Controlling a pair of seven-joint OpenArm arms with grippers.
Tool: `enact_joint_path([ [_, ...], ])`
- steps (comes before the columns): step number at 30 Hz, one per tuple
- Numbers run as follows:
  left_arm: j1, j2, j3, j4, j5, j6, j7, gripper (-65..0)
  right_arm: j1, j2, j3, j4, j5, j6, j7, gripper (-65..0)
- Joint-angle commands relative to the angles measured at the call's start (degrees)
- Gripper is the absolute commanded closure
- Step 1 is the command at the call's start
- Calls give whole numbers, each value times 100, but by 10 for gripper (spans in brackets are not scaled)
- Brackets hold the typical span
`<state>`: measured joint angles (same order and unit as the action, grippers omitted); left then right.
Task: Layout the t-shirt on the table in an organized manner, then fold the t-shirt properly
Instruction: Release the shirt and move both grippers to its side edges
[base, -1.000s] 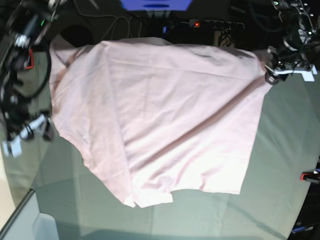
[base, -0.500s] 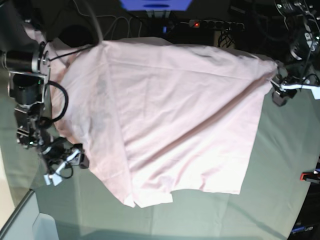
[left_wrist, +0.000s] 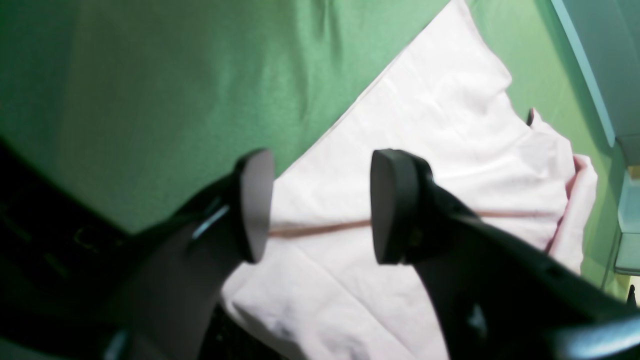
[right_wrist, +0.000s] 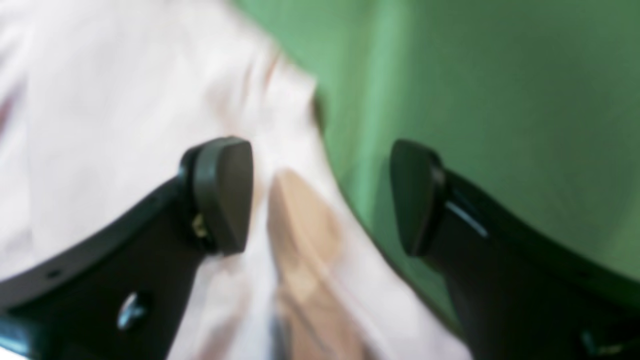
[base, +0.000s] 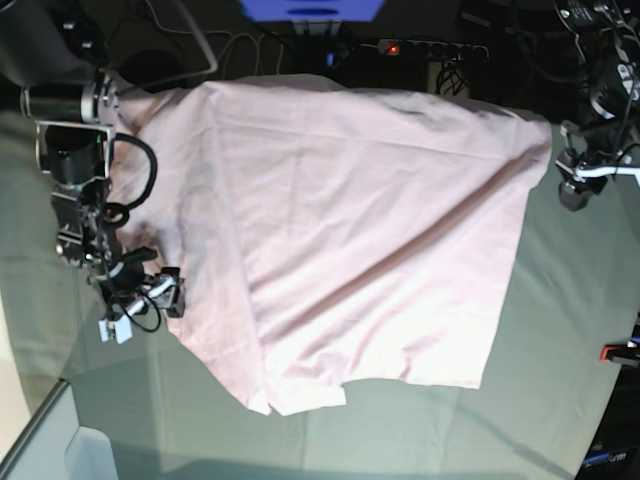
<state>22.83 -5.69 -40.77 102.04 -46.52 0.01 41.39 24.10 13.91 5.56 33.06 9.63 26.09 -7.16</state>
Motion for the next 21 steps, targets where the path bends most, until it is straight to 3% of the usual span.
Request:
enact_joint_path([
  [1, -19, -68, -32, 86, -20, -23, -81, -306, 118, 73, 11, 74, 9, 51, -27, -431],
  [5, -19, -68, -32, -46, -55, -23, -81, -306, 12, 73, 11, 74, 9, 51, -27, -399],
  [14, -397, -59, 11, -529, -64, -41, -81, -306, -260, 64, 20, 92, 9, 51, -36, -78],
  [21, -1180, -59, 680, -960, -11, -14, -73, -305, -278, 90, 11, 92, 9, 51, -71, -12],
])
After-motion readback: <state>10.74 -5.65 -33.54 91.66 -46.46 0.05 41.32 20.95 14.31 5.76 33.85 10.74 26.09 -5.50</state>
